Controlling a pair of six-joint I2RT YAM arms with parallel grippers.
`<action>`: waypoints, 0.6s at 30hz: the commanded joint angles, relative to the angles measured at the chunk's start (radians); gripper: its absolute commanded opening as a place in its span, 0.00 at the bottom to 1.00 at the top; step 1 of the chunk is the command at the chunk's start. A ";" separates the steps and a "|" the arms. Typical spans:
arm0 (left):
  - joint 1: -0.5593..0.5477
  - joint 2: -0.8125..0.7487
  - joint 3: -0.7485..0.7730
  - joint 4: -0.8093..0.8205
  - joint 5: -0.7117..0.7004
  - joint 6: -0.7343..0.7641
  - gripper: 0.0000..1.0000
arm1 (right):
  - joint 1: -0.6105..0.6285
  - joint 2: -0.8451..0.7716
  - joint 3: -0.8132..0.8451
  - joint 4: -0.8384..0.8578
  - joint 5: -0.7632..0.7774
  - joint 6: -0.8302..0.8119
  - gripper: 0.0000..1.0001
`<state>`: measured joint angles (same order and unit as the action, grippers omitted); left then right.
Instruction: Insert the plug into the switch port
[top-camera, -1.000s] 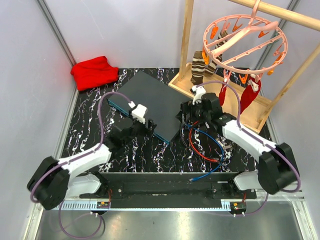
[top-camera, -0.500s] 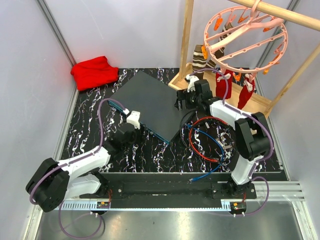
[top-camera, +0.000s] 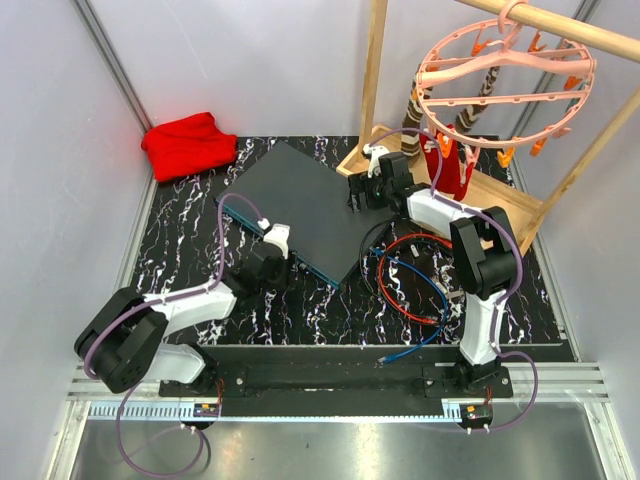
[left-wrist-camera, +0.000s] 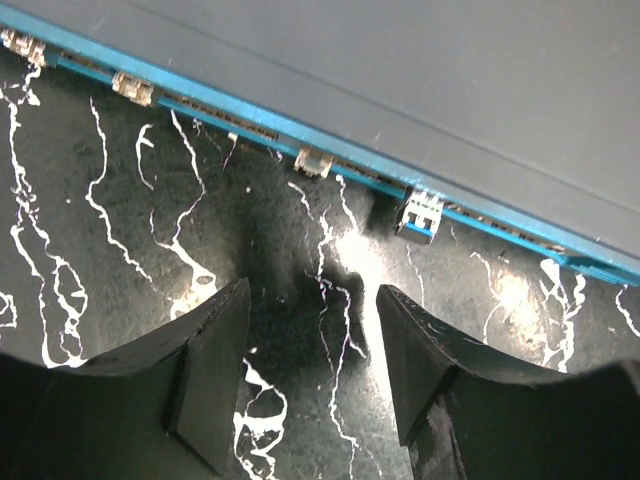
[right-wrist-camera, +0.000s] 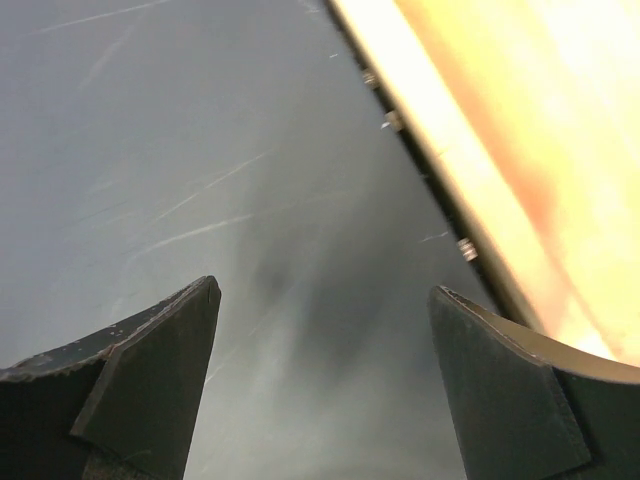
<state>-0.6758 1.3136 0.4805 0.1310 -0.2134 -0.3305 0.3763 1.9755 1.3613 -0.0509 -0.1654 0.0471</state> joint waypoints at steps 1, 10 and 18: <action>-0.001 0.026 0.049 0.075 -0.004 -0.005 0.57 | -0.010 0.036 0.074 0.006 0.081 -0.043 0.94; 0.001 0.081 0.073 0.088 0.003 -0.007 0.57 | -0.020 0.108 0.122 -0.026 0.083 -0.089 0.94; 0.001 0.105 0.086 0.096 -0.001 -0.008 0.56 | -0.022 0.158 0.160 -0.109 -0.042 -0.098 0.94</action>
<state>-0.6758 1.4036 0.5259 0.1661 -0.2111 -0.3336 0.3653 2.0789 1.4899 -0.1192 -0.1230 -0.0345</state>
